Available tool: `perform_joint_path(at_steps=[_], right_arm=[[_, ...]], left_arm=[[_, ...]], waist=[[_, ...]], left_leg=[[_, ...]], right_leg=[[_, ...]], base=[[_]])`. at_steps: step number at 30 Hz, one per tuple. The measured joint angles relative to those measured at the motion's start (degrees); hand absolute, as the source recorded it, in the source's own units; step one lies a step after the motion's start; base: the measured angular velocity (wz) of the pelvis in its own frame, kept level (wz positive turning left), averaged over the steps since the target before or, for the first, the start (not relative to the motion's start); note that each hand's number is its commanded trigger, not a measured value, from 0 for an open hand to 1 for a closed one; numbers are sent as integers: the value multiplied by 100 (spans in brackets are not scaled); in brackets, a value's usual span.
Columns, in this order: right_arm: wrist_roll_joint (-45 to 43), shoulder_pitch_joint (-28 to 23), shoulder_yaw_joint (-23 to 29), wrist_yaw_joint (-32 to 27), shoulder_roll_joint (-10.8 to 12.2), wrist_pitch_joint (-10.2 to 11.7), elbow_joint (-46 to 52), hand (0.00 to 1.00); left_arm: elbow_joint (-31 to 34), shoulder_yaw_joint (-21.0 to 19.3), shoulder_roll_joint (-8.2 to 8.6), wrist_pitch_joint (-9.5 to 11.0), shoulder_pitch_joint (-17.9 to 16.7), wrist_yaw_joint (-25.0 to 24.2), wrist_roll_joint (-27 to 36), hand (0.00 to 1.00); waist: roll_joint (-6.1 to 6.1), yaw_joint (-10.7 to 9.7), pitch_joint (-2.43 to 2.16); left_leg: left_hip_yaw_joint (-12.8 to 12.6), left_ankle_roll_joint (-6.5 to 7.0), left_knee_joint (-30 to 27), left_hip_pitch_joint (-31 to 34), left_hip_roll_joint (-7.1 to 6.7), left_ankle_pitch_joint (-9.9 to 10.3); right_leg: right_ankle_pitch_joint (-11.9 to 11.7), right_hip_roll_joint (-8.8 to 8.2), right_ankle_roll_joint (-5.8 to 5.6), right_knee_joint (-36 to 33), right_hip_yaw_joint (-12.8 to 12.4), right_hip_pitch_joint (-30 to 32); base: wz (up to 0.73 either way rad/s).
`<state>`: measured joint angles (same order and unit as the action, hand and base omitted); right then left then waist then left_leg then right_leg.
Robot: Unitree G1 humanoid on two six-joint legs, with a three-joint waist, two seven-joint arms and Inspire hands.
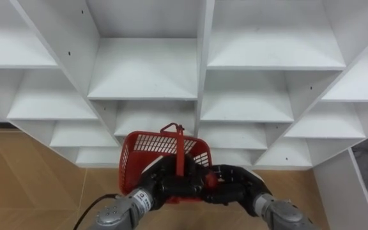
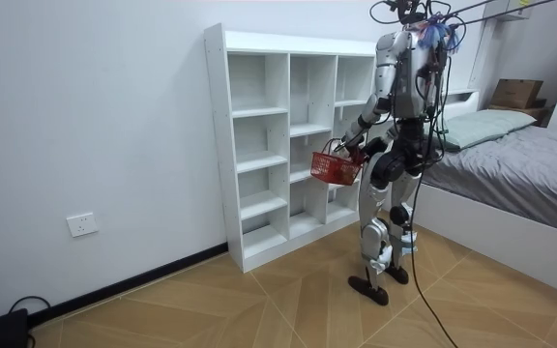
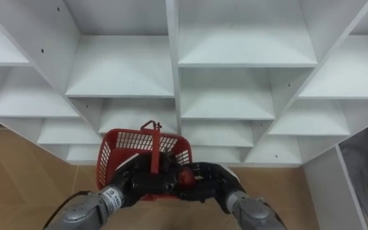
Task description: Collect fruits from the closet
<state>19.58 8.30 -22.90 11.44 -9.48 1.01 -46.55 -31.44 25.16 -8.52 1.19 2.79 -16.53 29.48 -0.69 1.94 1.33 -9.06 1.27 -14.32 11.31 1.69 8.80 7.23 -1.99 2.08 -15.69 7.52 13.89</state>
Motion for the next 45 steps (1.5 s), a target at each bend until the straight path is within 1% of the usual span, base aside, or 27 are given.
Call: perform_joint_path(at_steps=[3, 8, 14, 18, 19, 20, 21, 22, 27, 32, 35, 45], right_arm=[[-133, 32, 4, -6, 0, 0, 7, 100], [-377, 129, 8, 4, 0, 0, 7, 100], [-877, 275, 53, 5, 57, 0, 7, 100], [-916, 292, 57, 0, 70, -1, 7, 100], [-937, 292, 64, -2, 75, -6, 7, 86], [-1020, 292, 84, -3, 85, -7, 7, 65], [-1072, 292, 101, -2, 91, -8, 7, 4], [-1128, 292, 125, -3, 103, -23, 7, 0], [-1120, 292, 127, -45, 119, -48, 15, 0], [-1160, 330, 121, -65, 302, -49, 42, 0], [-1273, 413, 104, -46, 315, -50, 43, 0], [-1348, 423, -69, -35, 284, -51, 232, 0]], left_arm=[[0, 29, -1, -3, 0, -2, 15, 100], [-8, 21, 6, -8, -1, -3, 27, 100], [-6, -79, 48, -108, -3, -83, 23, 100], [-6, -130, 53, -139, -4, -142, 23, 100], [-6, -139, 59, -147, -4, -152, 20, 100], [-7, -138, 67, -156, -5, -160, 11, 100], [-7, -138, 74, -161, -6, -165, 10, 100], [-7, -137, 89, -165, -9, -170, 9, 100], [-17, -109, 105, -166, -9, -184, 17, 100], [-17, -42, 205, -206, 12, -268, 15, 100], [-28, -46, 208, -214, 26, -273, 17, 100], [-154, -70, 177, -213, 93, -272, 22, 100]], waist=[[34, 4, 4], [154, 3, -3], [156, 11, -1], [156, 18, -1], [156, 18, -1], [156, 18, -1], [156, 19, -1], [156, 22, -1], [157, 27, -1], [166, 23, 4], [184, 18, 16], [188, 15, 17]], left_leg=[[1, 0, 9, -2, 0, 0], [-5, -1, 90, -71, -6, -4], [-12, -1, 107, -95, -12, -4], [-12, -1, 107, -97, -9, -4], [-12, -1, 107, -97, -9, -4], [-13, -1, 107, -97, -9, -4], [-13, -1, 107, -96, -9, -4], [-13, -2, 107, -96, -9, -4], [-12, -2, 107, -96, -7, -4], [-12, -3, 110, -95, -4, -3], [-11, -3, 111, -85, -5, -3], [-10, -3, 118, -32, -8, -3]], right_leg=[[-1, 0, 0, -6, -1, 4], [-3, 4, -2, -4, -15, -39], [1, 2, -7, 32, -18, -62], [1, 5, -7, 80, -12, -73], [1, 5, -7, 90, -12, -74], [1, 5, -7, 92, -12, -76], [1, 5, -7, 92, -12, -76], [1, 5, -7, 94, -11, -76], [0, 9, -7, 105, -11, -82], [1, 12, -7, 101, -12, -77], [1, 10, -7, 90, -11, -62], [-1, 7, -8, 58, -5, -14]], base=[[0], [-2], [0], [0], [0], [0], [0], [0], [0], [0], [0], [0]])
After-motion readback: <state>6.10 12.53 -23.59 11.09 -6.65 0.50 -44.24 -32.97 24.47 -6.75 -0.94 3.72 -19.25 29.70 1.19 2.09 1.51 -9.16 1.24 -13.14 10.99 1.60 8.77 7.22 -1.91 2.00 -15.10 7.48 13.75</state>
